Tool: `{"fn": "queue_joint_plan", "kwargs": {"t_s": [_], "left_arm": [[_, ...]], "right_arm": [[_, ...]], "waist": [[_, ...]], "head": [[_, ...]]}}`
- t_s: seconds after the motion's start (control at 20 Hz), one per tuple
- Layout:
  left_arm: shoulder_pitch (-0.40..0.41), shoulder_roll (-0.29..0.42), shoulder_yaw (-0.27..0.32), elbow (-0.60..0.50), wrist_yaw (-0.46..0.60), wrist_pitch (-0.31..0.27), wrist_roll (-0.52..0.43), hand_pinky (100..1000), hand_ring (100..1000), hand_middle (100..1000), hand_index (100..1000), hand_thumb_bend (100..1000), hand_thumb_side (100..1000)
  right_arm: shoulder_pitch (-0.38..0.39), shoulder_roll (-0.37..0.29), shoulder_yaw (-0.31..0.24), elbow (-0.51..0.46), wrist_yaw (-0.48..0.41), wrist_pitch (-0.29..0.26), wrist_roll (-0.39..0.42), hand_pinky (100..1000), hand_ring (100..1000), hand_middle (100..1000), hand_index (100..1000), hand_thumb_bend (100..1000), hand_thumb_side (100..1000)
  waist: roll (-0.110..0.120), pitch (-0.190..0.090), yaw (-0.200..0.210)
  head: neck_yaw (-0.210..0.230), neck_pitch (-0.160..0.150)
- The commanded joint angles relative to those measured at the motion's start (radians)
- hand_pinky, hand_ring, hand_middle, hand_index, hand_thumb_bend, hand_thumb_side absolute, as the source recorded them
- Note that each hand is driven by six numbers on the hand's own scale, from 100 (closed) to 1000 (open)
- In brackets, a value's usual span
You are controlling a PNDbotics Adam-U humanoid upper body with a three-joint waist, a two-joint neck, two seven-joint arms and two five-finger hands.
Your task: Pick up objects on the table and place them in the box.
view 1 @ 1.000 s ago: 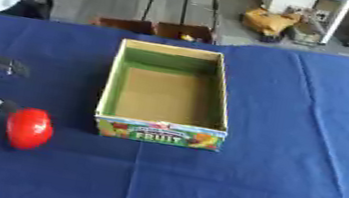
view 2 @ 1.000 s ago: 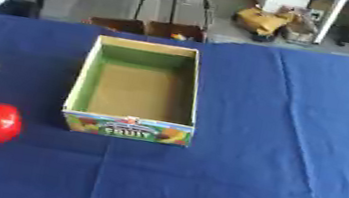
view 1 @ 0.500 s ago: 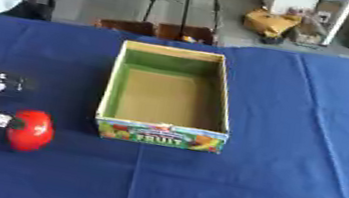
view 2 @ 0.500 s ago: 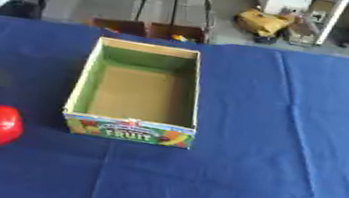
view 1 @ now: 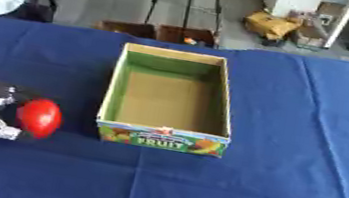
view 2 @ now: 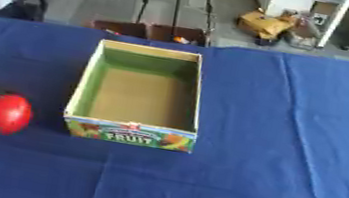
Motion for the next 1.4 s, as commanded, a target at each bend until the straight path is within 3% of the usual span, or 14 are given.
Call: {"fn": "queue_joint_plan", "kwargs": {"t_s": [0.05, 0.4, 0.85, 0.95, 1.1, 1.25, 1.4], "left_arm": [[-0.009, 0.04, 0.0, -0.022, 0.002, -0.16, -0.142, 773, 880, 1000, 1000, 519, 1000], [-0.02, 0.095, 0.041, -0.037, 0.051, -0.16, -0.093, 771, 877, 1000, 1000, 495, 1000], [-0.051, 0.076, 0.031, -0.051, 0.094, -0.157, -0.124, 775, 858, 1000, 1000, 439, 1000], [-0.058, 0.062, 0.035, -0.074, 0.059, -0.169, -0.108, 786, 849, 989, 1000, 477, 1000], [-0.055, 0.029, 0.055, -0.129, -0.046, -0.19, -0.052, 795, 848, 964, 1000, 631, 1000], [-0.044, -0.023, 0.078, -0.16, -0.152, -0.199, 0.009, 776, 846, 956, 1000, 630, 1000], [-0.03, -0.083, 0.095, -0.135, -0.192, -0.208, 0.017, 722, 834, 959, 1000, 615, 1000]], "right_arm": [[-0.001, -0.011, 0.0, -0.015, -0.005, 0.0, 0.007, 728, 805, 528, 783, 100, 761], [0.006, -0.014, 0.001, -0.015, -0.007, 0.007, 0.013, 730, 807, 526, 783, 100, 758], [0.011, -0.013, 0.0, -0.015, -0.009, 0.02, 0.018, 732, 809, 522, 781, 100, 751], [0.013, -0.013, -0.001, -0.015, -0.008, 0.022, 0.017, 733, 810, 522, 781, 100, 750], [0.014, -0.012, -0.003, -0.015, -0.007, 0.027, 0.015, 734, 811, 521, 781, 100, 746], [0.014, -0.013, -0.004, -0.015, -0.006, 0.033, 0.013, 735, 814, 519, 782, 100, 741], [0.012, -0.011, -0.005, -0.015, -0.006, 0.041, 0.012, 737, 815, 517, 781, 100, 736]], "waist": [[0.001, -0.015, 0.005], [0.009, -0.026, 0.019], [0.016, -0.037, 0.035], [0.019, -0.039, 0.04], [0.021, -0.041, 0.048], [0.026, -0.044, 0.061], [0.03, -0.046, 0.069]], "head": [[0.003, -0.005], [-0.015, 0.012], [-0.032, 0.022], [-0.037, 0.024], [-0.048, 0.026], [-0.061, 0.031], [-0.07, 0.037]]}}
